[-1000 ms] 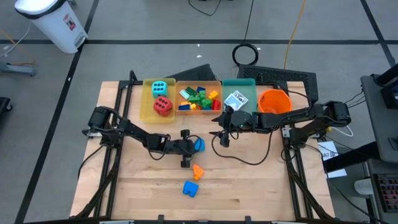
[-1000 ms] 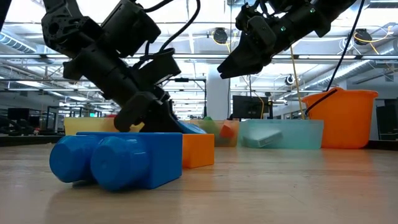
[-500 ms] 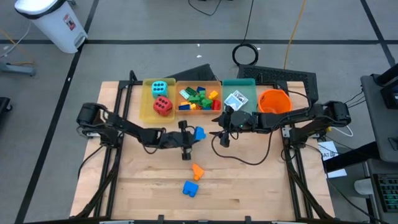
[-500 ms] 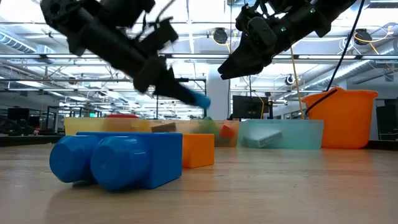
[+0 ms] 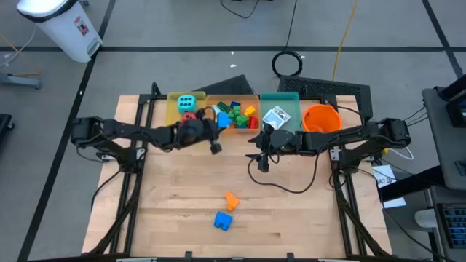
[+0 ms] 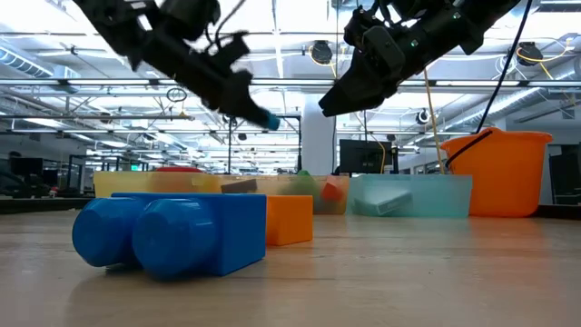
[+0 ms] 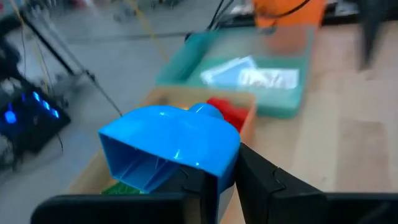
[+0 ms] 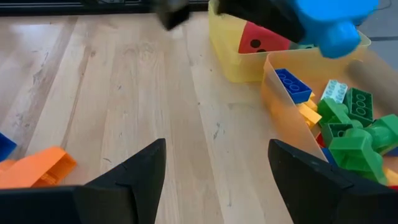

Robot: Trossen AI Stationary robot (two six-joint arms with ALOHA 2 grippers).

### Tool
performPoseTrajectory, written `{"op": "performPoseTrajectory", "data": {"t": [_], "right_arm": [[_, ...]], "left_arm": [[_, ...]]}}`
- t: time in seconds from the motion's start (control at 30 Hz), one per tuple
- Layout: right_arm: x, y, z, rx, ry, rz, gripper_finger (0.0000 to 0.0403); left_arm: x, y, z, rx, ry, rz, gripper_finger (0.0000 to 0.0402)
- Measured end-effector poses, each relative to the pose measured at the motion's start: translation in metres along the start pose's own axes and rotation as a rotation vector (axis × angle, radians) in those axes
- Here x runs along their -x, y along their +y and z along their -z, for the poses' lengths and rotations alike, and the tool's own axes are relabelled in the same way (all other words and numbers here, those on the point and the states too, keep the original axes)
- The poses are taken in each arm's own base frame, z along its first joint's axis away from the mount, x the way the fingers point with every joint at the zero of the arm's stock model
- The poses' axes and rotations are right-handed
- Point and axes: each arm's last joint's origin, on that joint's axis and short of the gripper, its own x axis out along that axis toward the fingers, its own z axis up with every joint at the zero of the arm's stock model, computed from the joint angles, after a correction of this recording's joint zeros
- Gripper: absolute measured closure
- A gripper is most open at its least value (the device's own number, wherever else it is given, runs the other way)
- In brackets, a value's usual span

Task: Pick & Place Toys
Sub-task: Put the blue game piece into the orange bin

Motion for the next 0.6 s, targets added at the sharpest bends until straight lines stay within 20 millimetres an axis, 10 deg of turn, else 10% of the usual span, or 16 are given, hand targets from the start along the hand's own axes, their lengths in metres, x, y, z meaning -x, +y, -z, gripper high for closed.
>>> {"op": "performPoseTrajectory", "data": {"t": [0.3, 0.6], "right_arm": [[0.000, 0.000, 0.000, 0.001, 0.005, 0.000, 0.0151], [0.000, 0.000, 0.001, 0.001, 0.008, 0.000, 0.0151]], "left_arm": [[-0.031, 0.044, 0.031, 0.193, 0.129, -0.114, 0.0346], [-0.038, 0.057, 0.038, 0.269, 0.131, -0.164, 0.0250]]}}
